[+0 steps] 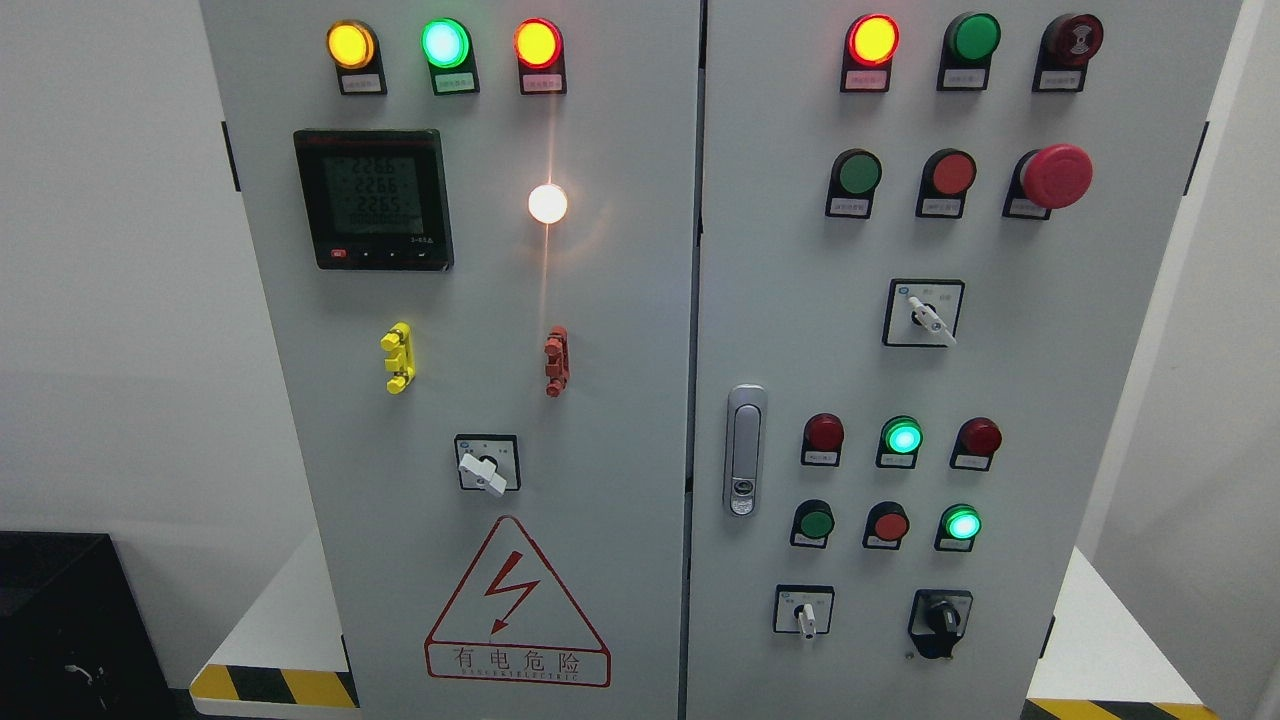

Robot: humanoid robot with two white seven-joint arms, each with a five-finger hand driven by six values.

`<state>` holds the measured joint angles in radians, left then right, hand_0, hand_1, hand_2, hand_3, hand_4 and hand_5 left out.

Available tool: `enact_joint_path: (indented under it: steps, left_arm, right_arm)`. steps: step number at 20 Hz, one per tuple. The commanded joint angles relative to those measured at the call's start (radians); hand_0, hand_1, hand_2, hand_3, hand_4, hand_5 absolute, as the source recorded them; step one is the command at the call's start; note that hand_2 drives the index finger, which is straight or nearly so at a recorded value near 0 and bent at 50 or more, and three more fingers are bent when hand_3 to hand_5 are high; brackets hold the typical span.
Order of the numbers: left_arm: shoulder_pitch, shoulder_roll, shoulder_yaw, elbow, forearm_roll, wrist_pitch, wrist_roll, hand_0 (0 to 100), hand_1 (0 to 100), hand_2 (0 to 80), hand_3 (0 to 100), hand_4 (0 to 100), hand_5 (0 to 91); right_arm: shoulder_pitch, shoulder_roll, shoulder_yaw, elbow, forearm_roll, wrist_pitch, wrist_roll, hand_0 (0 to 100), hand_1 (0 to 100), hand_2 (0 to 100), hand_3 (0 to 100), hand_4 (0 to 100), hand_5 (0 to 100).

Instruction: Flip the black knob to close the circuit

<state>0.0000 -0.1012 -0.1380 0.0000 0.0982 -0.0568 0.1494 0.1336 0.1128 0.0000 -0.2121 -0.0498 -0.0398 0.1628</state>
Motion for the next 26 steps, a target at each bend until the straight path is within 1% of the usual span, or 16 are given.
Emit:
enact_joint_path:
  steps: [1,11,12,14,15,18,21,23,26]
  left_arm:
    - [0.023,0.000,0.000,-0.029,0.000,0.000,0.001,12,56,0.0,0,0,0.0]
    - [0.023,0.000,0.000,-0.029,0.000,0.000,0.001,12,56,0.0,0,0,0.0]
    - [0.023,0.000,0.000,-0.029,0.000,0.000,0.001,12,56,0.0,0,0,0.0]
    - [0.023,0.000,0.000,-0.029,0.000,0.000,0.001,12,56,0.0,0,0,0.0]
    - [0.023,0.000,0.000,-0.029,0.000,0.000,0.001,12,56,0.0,0,0,0.0]
    - [0.023,0.000,0.000,-0.029,0.000,0.000,0.001,12,56,0.0,0,0,0.0]
    - [0.023,0.000,0.000,-0.029,0.000,0.000,0.001,12,56,0.0,0,0,0.0]
    - [0.023,0.000,0.000,-0.029,0.000,0.000,0.001,12,56,0.0,0,0,0.0]
    - [0.023,0.000,0.000,-0.029,0.000,0.000,0.001,12,56,0.0,0,0,0.0]
  right_arm:
    - [0.000,-0.001,0.028,0.017,0.001,0.000,0.001,0,11,0,0,0,0]
    - [0.000,0.001,0.023,0.019,0.001,0.000,0.006,0,11,0,0,0,0]
    - [0.000,0.001,0.020,0.019,-0.002,-0.002,0.010,0,11,0,0,0,0]
    - [-0.005,0.001,0.015,0.017,-0.013,-0.003,0.049,0,11,0,0,0,0]
    - [-0.008,0.002,0.014,0.017,-0.018,-0.003,0.060,0,11,0,0,0,0]
    - [-0.008,0.002,0.012,0.017,-0.019,-0.032,0.064,0,10,0,0,0,0]
    - [-0.009,0.002,-0.005,0.013,-0.047,-0.083,0.098,0,9,0,0,0,0]
    - [-0.019,0.004,-0.011,0.011,-0.064,-0.104,0.115,0,9,0,0,0,0]
    - [-0.025,0.005,-0.028,0.007,-0.093,-0.146,0.121,0,8,0,0,0,0]
